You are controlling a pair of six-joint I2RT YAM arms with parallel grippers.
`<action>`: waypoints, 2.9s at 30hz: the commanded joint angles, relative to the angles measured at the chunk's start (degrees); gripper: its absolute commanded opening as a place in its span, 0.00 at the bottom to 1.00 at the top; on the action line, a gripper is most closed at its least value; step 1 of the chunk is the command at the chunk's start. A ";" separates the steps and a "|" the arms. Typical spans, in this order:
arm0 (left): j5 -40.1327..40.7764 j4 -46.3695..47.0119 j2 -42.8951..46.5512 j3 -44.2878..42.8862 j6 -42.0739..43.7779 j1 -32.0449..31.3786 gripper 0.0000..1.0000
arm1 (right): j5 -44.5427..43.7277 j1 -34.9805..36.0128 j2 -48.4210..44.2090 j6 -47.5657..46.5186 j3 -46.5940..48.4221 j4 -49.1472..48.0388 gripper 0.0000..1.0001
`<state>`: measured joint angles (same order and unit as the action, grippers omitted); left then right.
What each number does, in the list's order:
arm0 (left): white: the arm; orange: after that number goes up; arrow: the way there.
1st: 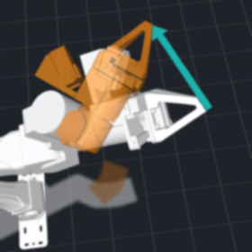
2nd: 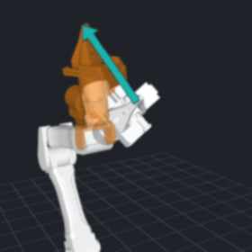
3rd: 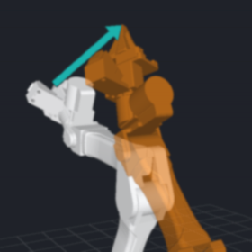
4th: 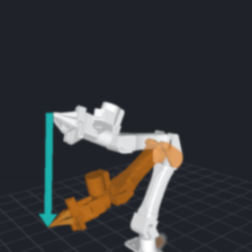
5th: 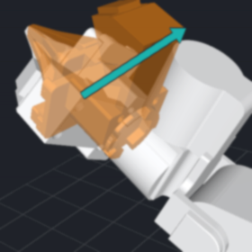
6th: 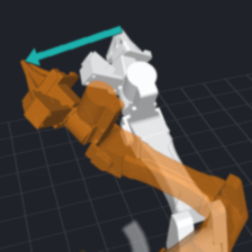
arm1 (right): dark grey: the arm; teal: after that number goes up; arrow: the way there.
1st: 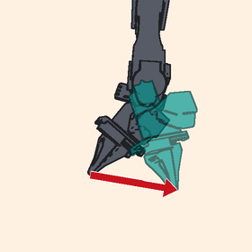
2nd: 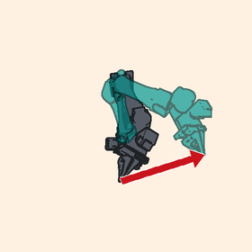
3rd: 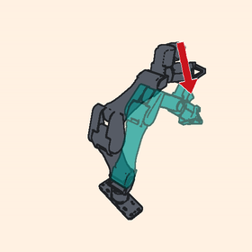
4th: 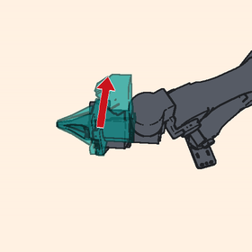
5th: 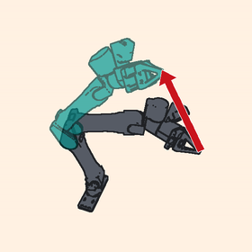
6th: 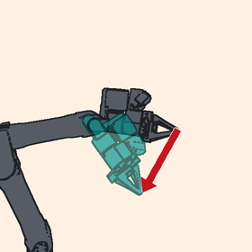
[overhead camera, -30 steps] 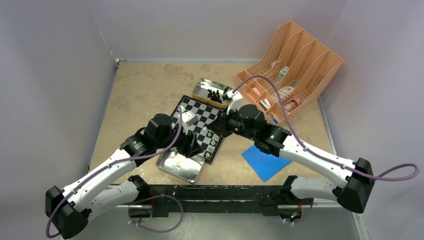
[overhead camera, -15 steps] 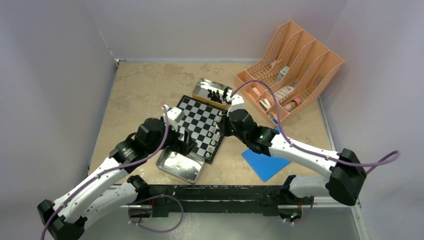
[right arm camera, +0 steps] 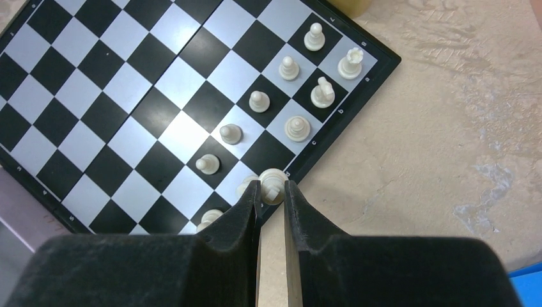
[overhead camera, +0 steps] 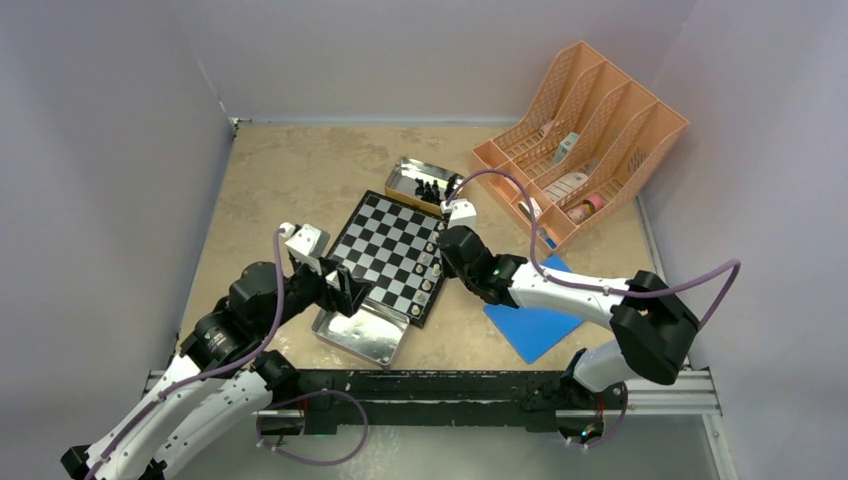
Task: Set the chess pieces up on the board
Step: Place the chess piece on the chessboard.
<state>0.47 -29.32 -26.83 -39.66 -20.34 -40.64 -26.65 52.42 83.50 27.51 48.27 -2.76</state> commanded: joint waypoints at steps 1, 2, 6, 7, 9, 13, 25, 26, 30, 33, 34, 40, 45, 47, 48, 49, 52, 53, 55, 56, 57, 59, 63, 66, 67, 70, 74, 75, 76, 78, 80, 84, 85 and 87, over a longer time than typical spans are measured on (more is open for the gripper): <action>0.28 1.39 0.40 0.29 0.92 -0.04 0.93 | -3.98 -0.24 0.56 0.71 0.50 -2.51 0.10; 0.17 1.37 0.31 0.28 0.99 -0.05 0.92 | -4.18 -0.22 0.74 0.71 0.58 -2.63 0.10; -0.21 1.11 -0.36 0.02 1.00 -0.04 0.92 | -5.11 -0.50 2.07 0.31 0.63 -3.38 0.10; -0.21 0.98 -0.45 -0.06 0.88 -0.05 0.92 | -5.18 -0.68 2.44 0.15 0.76 -3.39 0.10; -0.21 0.93 -0.35 0.02 0.74 -0.05 0.92 | -4.77 -0.92 2.71 -0.42 0.58 -4.27 0.10; -0.21 0.78 0.00 0.06 0.67 -0.05 0.91 | -3.03 -1.25 3.02 -1.48 0.71 -5.06 0.10; -0.21 0.55 1.47 0.26 0.30 -0.05 0.90 | 0.00 -1.36 4.98 -1.67 -0.78 -7.53 0.10; -0.21 0.58 1.37 0.28 0.30 -0.05 0.90 | 0.03 -1.37 5.34 -1.70 -0.73 -7.44 0.10; -0.21 0.41 1.15 0.29 0.28 -0.05 0.90 | 1.26 -1.36 6.01 -1.41 -1.15 -8.15 0.10; -0.21 0.39 0.96 0.18 0.30 -0.05 0.90 | 1.93 -1.36 6.23 -1.29 -1.23 -8.11 0.09; -0.21 0.43 0.90 0.27 0.36 -0.05 0.90 | 2.25 -1.36 6.23 -1.31 -1.25 -8.21 0.09; -0.03 0.91 0.16 0.20 0.90 -0.05 0.90 | 3.96 -1.36 6.71 -1.40 -1.03 -7.93 0.09; 0.34 0.47 0.10 0.02 0.83 -0.05 0.90 | 4.69 -1.36 6.65 -0.53 -0.45 -6.87 0.09; 0.56 0.49 0.32 0.10 0.90 -0.05 0.90 | 4.85 -1.36 6.37 -0.20 -0.38 -6.42 0.09; 0.63 0.57 0.38 0.11 0.91 -0.05 0.90 | 4.74 -1.36 6.33 -0.09 -0.26 -6.19 0.09; 0.67 0.57 0.40 0.11 0.91 -0.07 0.90 | 4.56 -1.36 6.24 -0.12 -0.24 -6.05 0.09; 0.67 0.47 0.32 0.11 0.76 -0.05 0.90 | 2.93 -1.36 6.31 -0.47 -0.03 -5.59 0.09; 0.60 0.49 0.35 0.11 0.74 -0.05 0.90 | 2.22 -1.43 6.49 -0.70 -0.02 -5.63 0.09; 0.58 0.41 0.35 0.11 0.72 -0.05 0.90 | 0.96 -1.35 6.57 -1.30 0.06 -6.16 0.09; 0.58 0.42 0.35 0.11 0.74 -0.05 0.90 | 0.49 -1.38 6.57 -1.48 0.11 -6.46 0.09; 0.58 0.53 0.34 0.11 0.78 -0.05 0.90 | 0.08 -1.41 6.63 -1.67 0.22 -6.61 0.09; 0.66 0.73 0.28 0.17 0.83 -0.05 0.90 | -0.34 -1.36 6.88 -1.89 0.61 -6.70 0.10; 0.67 0.59 0.12 0.07 0.74 -0.05 0.90 | -0.22 -1.36 7.65 -1.95 1.12 -6.68 0.10; 0.84 0.40 0.43 0.11 0.65 -0.05 0.90 | 0.36 -1.40 7.97 -1.88 0.95 -7.12 0.10; 0.92 0.43 0.54 0.19 0.65 -0.05 0.90 | 0.66 -1.36 8.15 -1.96 1.06 -7.10 0.10; 0.85 0.76 0.60 0.43 0.74 -0.05 0.90 | 0.90 -1.36 8.78 -2.17 1.53 -6.69 0.11; 0.54 0.85 0.04 0.29 0.83 -0.05 0.90 | 1.26 -1.35 9.62 -2.11 2.28 -6.19 0.11; 0.50 0.83 -0.12 0.19 0.83 -0.05 0.90 | 1.26 -1.36 9.65 -2.11 2.41 -6.04 0.11; 0.42 0.72 -0.20 0.20 0.83 -0.05 0.90 | 1.25 -1.36 9.66 -2.11 2.44 -5.95 0.11; 0.41 0.76 -0.20 0.14 0.83 -0.05 0.90 | 1.20 -1.36 9.51 -2.06 2.36 -5.77 0.11; 0.54 0.76 -0.01 0.20 0.83 -0.05 0.90 | 1.23 -1.36 9.49 -1.94 2.31 -5.53 0.12; 0.60 0.76 0.02 0.28 0.83 -0.05 0.90 | 1.29 -1.36 9.64 -1.59 2.39 -5.13 0.13; 0.63 0.72 0.02 0.24 0.83 -0.05 0.90 | 1.30 -1.36 9.73 -1.62 2.62 -4.81 0.13; 0.67 0.76 0.01 0.22 0.83 -0.05 0.90 | 1.21 -1.38 9.75 -1.54 3.00 -4.48 0.14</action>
<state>0.51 -30.13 -26.87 -39.42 -20.14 -40.64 -24.75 51.31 92.75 25.87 48.99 -9.13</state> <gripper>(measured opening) 0.900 0.170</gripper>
